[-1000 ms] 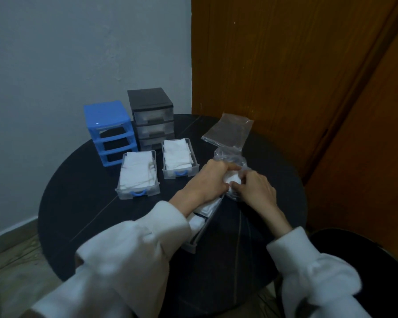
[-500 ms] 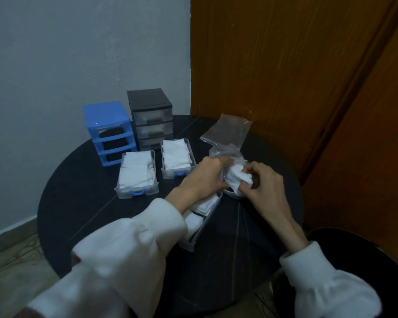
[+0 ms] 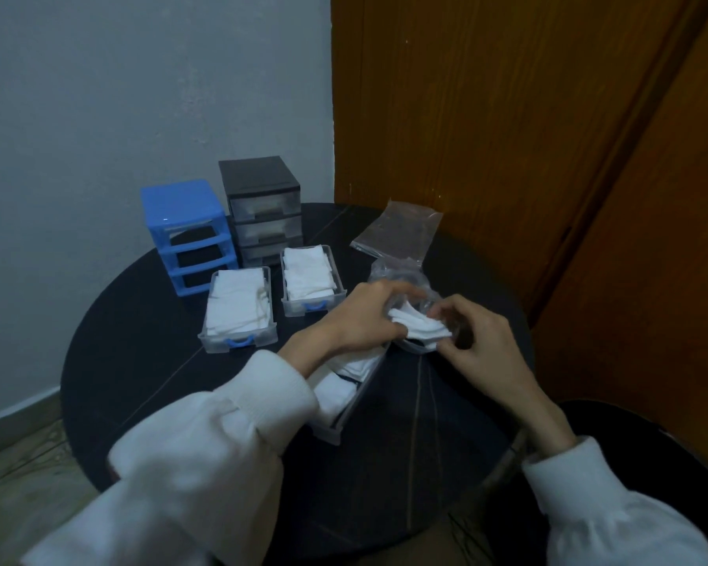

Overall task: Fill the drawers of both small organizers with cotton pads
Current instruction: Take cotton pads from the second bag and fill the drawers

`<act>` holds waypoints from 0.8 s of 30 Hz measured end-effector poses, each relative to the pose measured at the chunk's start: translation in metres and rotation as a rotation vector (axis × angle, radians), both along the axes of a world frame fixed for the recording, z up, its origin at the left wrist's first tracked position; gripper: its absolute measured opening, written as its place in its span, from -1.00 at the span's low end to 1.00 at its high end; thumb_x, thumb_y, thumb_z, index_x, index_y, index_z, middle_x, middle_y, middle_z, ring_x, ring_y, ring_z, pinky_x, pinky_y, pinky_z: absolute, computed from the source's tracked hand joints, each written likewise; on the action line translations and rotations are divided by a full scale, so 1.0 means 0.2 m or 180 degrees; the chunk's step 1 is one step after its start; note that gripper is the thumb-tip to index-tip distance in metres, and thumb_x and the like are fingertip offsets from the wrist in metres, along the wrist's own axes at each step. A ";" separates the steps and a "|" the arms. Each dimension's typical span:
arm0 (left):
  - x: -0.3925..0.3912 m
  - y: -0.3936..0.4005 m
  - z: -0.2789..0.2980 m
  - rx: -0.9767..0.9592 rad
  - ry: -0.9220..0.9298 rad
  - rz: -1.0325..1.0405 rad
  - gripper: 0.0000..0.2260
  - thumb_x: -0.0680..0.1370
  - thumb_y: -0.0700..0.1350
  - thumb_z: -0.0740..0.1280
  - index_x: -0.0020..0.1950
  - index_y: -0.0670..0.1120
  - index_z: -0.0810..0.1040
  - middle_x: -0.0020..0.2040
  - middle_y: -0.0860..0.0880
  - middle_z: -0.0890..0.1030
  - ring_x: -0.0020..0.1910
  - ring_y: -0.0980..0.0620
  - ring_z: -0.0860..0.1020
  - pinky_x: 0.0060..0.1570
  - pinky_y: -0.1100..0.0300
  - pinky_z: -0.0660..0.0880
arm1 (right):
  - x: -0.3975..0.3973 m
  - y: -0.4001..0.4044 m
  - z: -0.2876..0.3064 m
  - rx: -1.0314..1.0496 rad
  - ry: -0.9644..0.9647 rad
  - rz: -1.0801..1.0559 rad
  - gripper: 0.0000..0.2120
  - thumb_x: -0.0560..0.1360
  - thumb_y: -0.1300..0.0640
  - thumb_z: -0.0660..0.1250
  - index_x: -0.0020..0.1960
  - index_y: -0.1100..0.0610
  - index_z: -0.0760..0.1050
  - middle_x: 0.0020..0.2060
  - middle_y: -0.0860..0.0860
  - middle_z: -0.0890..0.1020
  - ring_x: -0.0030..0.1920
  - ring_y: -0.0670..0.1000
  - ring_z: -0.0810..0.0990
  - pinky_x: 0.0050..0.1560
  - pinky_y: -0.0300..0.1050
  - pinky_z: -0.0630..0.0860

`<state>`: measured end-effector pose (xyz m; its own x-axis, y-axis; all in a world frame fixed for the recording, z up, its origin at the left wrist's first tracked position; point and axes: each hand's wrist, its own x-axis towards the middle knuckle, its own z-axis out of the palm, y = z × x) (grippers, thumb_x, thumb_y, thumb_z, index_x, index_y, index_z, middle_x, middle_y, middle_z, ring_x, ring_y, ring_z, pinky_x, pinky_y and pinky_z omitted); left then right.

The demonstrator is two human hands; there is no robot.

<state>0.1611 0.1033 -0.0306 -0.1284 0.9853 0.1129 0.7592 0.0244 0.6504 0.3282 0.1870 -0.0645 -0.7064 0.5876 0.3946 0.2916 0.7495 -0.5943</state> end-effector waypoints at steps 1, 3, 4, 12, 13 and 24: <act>0.00 0.00 0.00 -0.0008 -0.0013 0.0009 -0.51 0.41 -0.25 0.36 0.30 0.08 0.47 0.20 0.03 0.54 -0.01 0.12 0.53 -0.08 0.30 0.48 | 0.00 0.00 0.01 -0.0118 0.0085 0.0063 -0.83 0.47 0.17 0.30 -0.01 -0.07 0.47 -0.08 -0.10 0.55 -0.07 -0.16 0.52 -0.06 -0.15 0.50; 0.00 0.00 -0.01 -0.0073 0.0006 0.0002 -0.52 0.44 -0.21 0.36 0.34 0.07 0.44 0.12 0.09 0.49 -0.11 0.20 0.46 -0.20 0.50 0.35 | -0.01 0.00 0.02 -0.0158 0.0065 0.0064 -0.88 0.53 0.09 0.23 0.00 -0.12 0.47 -0.09 -0.09 0.55 -0.09 -0.17 0.51 -0.08 -0.17 0.48; 0.00 0.00 -0.01 -0.0094 0.0004 -0.0002 -0.53 0.46 -0.18 0.37 0.35 0.06 0.42 0.09 0.10 0.46 -0.11 0.22 0.43 -0.24 0.52 0.33 | -0.02 0.00 0.03 -0.0105 -0.0056 0.0021 -0.89 0.54 0.05 0.24 0.02 -0.14 0.47 -0.10 -0.10 0.54 -0.11 -0.19 0.50 -0.10 -0.19 0.47; 0.01 0.01 -0.06 -0.0004 -0.0005 0.0002 -0.49 0.44 -0.20 0.44 0.37 -0.05 0.41 0.28 -0.01 0.50 0.13 0.10 0.47 0.00 0.44 0.28 | -0.05 -0.02 0.11 0.0542 -0.1162 -0.0186 -0.77 0.46 0.01 0.37 0.11 -0.01 0.52 -0.16 -0.17 0.37 -0.21 -0.21 0.38 -0.26 -0.33 0.26; 0.01 0.01 -0.06 -0.0003 0.0022 -0.0001 -0.48 0.44 -0.21 0.44 0.37 -0.05 0.40 0.29 -0.01 0.49 0.14 0.07 0.48 0.01 0.43 0.29 | -0.06 -0.03 0.12 0.0676 -0.1285 -0.0194 -0.76 0.47 0.01 0.36 0.12 -0.01 0.50 -0.11 -0.15 0.38 -0.18 -0.20 0.39 -0.23 -0.32 0.28; 0.01 0.02 -0.08 -0.0006 0.0091 0.0002 -0.45 0.41 -0.20 0.46 0.37 -0.04 0.39 0.24 -0.06 0.51 -0.02 0.18 0.46 0.00 0.38 0.33 | -0.05 -0.02 0.09 0.0438 -0.0847 -0.0270 -0.93 0.55 0.08 0.24 0.03 0.00 0.45 -0.14 -0.12 0.44 -0.21 -0.20 0.42 -0.27 -0.36 0.30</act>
<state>0.1622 0.1076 -0.0468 -0.1256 0.9854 0.1146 0.7775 0.0261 0.6283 0.3174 0.1835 -0.0471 -0.7462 0.6029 0.2825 0.4883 0.7840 -0.3833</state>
